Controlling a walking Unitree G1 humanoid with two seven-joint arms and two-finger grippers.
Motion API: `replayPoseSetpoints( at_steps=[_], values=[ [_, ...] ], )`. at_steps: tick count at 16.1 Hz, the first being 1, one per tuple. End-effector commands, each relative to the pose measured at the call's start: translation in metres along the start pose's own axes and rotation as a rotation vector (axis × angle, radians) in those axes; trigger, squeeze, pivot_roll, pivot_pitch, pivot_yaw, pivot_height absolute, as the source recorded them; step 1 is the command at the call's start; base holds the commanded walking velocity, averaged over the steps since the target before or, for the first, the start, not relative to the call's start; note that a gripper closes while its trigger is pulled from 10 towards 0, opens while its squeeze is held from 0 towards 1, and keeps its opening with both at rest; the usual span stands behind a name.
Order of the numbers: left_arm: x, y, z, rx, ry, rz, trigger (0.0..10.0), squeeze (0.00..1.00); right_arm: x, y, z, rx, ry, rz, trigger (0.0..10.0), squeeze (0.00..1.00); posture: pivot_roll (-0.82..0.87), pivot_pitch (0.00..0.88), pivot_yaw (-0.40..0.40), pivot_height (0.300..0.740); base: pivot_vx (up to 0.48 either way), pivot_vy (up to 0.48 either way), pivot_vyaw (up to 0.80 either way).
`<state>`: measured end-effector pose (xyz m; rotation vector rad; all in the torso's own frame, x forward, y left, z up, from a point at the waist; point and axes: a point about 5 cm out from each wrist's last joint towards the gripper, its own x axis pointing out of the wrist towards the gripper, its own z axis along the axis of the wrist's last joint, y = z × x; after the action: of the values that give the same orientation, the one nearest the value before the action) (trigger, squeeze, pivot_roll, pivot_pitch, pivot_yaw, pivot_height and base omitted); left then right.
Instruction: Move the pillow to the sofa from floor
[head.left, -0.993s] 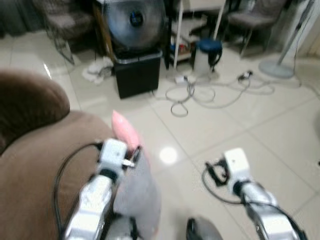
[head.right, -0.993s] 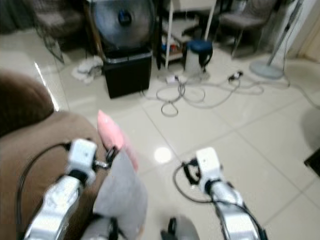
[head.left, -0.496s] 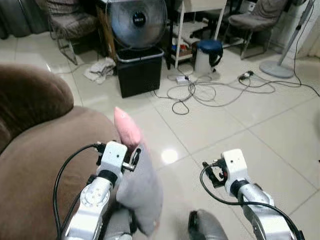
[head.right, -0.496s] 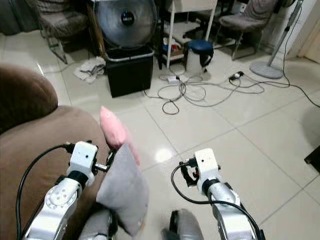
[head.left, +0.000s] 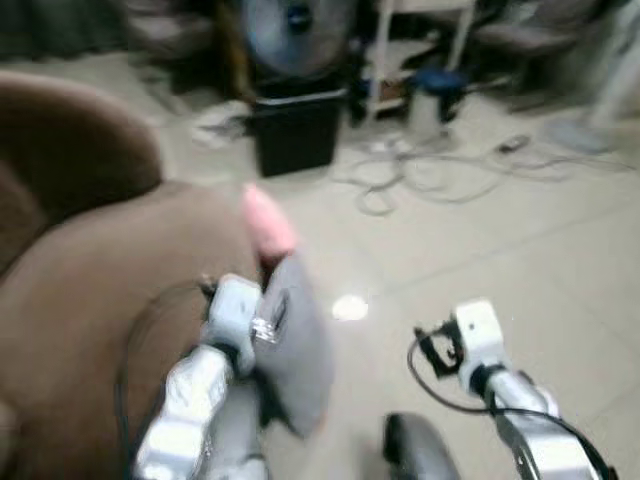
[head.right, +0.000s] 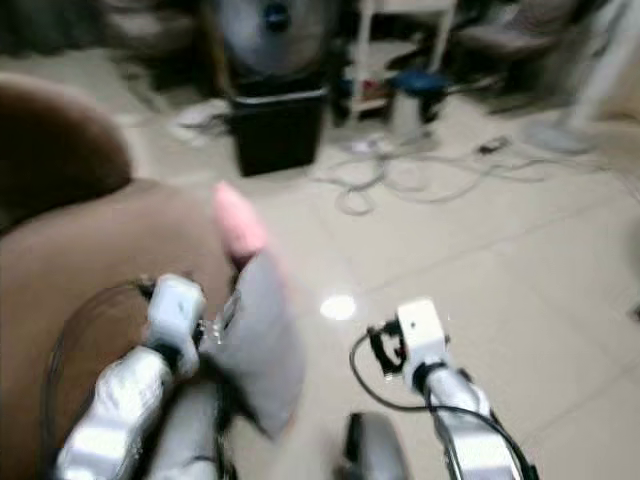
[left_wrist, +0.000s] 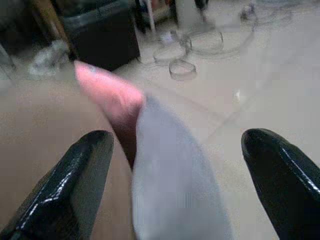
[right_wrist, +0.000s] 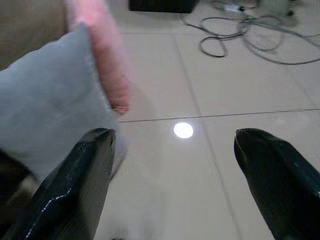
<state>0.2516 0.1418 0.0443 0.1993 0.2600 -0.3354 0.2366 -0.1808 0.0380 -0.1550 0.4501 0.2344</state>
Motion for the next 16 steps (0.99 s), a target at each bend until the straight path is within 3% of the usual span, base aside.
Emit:
replayPoseSetpoints(
  at_steps=[1,4,6,10,16],
  values=[
    [0.006,0.004,0.008,-0.003,-0.014,-0.024,10.0,1.0,0.0,0.001,0.005,0.001,-0.016,0.004,10.0,0.0,-0.01,0.0,-0.011,0.579,0.0,0.0,0.0],
    [0.016,0.007,0.006,-0.001,0.014,-0.02,10.0,1.0,0.0,0.001,0.006,-0.013,-0.014,0.017,10.0,0.0,-0.03,0.0,-0.012,0.579,0.0,0.0,0.0],
    [0.034,0.012,0.004,-0.025,0.04,-0.001,10.0,1.0,0.001,0.002,0.01,-0.05,-0.02,0.056,10.0,0.0,-0.05,0.0,-0.017,0.579,0.0,0.0,0.0],
    [0.052,0.013,-0.005,-0.081,0.1,0.019,10.0,1.0,-0.001,0.001,0.013,-0.1,-0.019,0.101,10.0,0.0,-0.1,0.016,-0.034,0.579,0.0,0.0,0.0],
    [0.058,0.029,-0.016,-0.089,0.178,0.165,10.0,1.0,-0.018,0.003,0.018,-0.197,-0.014,0.197,10.0,0.0,-0.15,0.077,-0.073,0.579,0.0,0.0,0.0]
  ],
)
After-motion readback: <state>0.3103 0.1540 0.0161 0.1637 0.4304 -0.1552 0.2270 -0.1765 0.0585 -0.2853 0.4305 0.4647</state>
